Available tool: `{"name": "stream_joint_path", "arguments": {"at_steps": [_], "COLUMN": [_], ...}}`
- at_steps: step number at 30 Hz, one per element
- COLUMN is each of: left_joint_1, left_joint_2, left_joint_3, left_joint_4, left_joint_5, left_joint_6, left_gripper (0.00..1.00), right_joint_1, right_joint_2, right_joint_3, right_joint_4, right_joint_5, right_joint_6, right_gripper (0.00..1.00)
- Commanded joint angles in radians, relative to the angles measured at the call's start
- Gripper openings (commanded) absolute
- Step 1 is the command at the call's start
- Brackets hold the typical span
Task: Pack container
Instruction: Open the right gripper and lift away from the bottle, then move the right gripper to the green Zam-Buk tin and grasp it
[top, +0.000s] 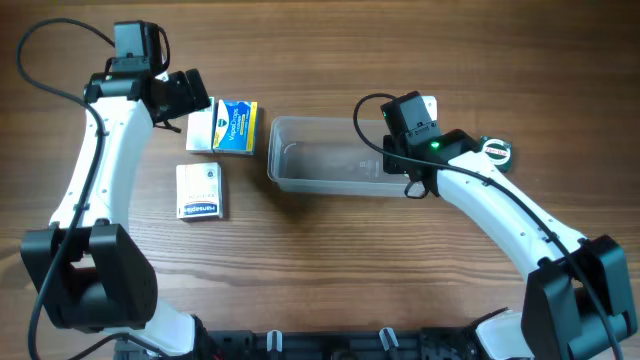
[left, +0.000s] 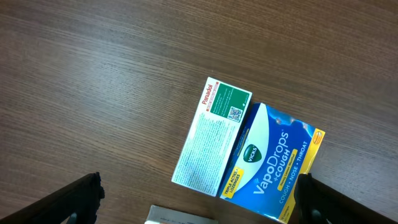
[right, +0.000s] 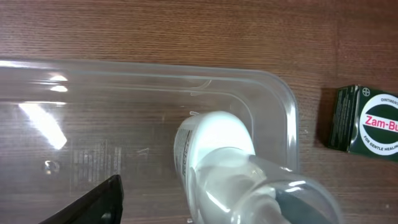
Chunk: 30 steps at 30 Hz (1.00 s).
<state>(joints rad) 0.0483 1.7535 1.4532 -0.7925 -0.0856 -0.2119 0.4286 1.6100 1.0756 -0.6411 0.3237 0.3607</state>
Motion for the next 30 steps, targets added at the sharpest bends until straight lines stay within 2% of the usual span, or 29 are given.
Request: {"name": "stream_joint_path", "arguments": {"at_steps": [1,6,10,15,18,23,30], "left_joint_1": [0.002,0.002,0.002,0.002,0.002,0.002,0.002], "left_joint_2": [0.001,0.001,0.001,0.001,0.001,0.001,0.001], "left_joint_3": [0.021,0.021,0.021,0.021,0.021,0.021,0.021], "left_joint_4": [-0.001,-0.001,0.0,-0.001,-0.001,-0.001,-0.001], "left_joint_5": [-0.013,-0.013,-0.013,-0.013,-0.013,-0.013,-0.013], "left_joint_6": [-0.009,-0.009,-0.009,-0.009,-0.009,-0.009,-0.009], "left_gripper": [1.0,1.0,1.0,1.0,1.0,1.0,1.0], "right_joint_1": [-0.001,-0.001,-0.016,-0.139,-0.264,-0.459,-0.485], "right_joint_2": [-0.072,-0.176,-0.294,-0.459,-0.522,-0.473,-0.29], "right_joint_3": [0.07,0.11,0.11,0.11,0.11,0.109,0.109], "right_joint_4": [-0.01,-0.026,-0.058,-0.184,-0.293,-0.38,-0.364], "right_joint_5": [0.019,0.026,0.117,0.132,0.101,-0.043,-0.153], "right_joint_6": [-0.026,-0.02,-0.008,0.086,0.113,0.109,0.046], "right_gripper": [0.71,0.71,0.74,0.79,0.82,0.86,0.88]}}
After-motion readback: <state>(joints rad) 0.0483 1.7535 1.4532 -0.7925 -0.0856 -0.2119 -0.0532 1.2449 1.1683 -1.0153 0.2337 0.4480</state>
